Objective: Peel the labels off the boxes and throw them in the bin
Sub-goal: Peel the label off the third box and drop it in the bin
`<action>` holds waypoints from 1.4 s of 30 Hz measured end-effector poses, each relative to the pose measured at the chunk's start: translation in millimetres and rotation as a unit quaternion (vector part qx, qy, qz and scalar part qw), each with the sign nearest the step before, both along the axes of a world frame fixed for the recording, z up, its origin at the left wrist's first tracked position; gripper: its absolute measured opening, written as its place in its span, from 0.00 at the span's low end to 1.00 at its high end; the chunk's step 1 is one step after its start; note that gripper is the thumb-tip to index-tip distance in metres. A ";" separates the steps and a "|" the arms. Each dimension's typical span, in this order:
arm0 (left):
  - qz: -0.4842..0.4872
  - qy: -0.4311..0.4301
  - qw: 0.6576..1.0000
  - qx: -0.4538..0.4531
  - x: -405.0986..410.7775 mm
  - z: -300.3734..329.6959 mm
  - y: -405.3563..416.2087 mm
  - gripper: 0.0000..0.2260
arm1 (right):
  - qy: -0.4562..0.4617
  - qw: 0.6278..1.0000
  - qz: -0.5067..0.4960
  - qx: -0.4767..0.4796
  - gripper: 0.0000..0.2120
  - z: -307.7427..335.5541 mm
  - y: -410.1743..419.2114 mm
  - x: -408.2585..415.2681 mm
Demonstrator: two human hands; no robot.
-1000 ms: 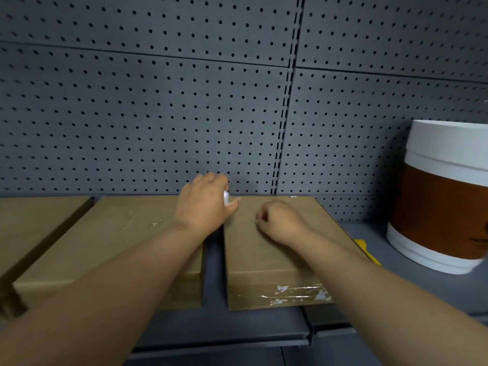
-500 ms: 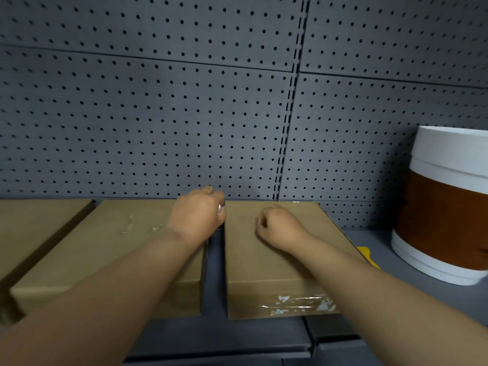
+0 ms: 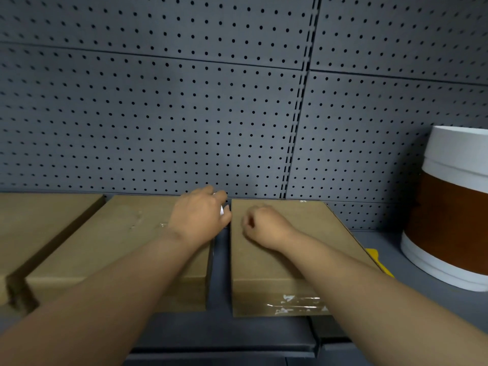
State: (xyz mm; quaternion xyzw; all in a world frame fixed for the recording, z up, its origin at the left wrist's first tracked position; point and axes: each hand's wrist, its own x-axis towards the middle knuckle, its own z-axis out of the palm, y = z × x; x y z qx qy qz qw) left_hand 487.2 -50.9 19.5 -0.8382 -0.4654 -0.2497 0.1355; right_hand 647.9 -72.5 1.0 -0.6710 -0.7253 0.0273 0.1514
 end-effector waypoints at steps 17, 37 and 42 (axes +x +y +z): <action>-0.013 0.002 0.999 -0.048 -6.8 -5.0 -4.1 0.09 | 0.019 0.999 0.027 -0.035 0.08 5.9 -0.7 -6.5; -0.003 0.002 1.000 0.003 -3.8 -0.2 -15.2 0.11 | -0.019 1.000 -0.016 0.017 0.08 7.7 -51.7 17.3; -0.007 0.011 1.000 0.013 0.9 0.8 -19.1 0.11 | 0.000 0.994 0.111 -0.017 0.04 6.4 -79.2 1.0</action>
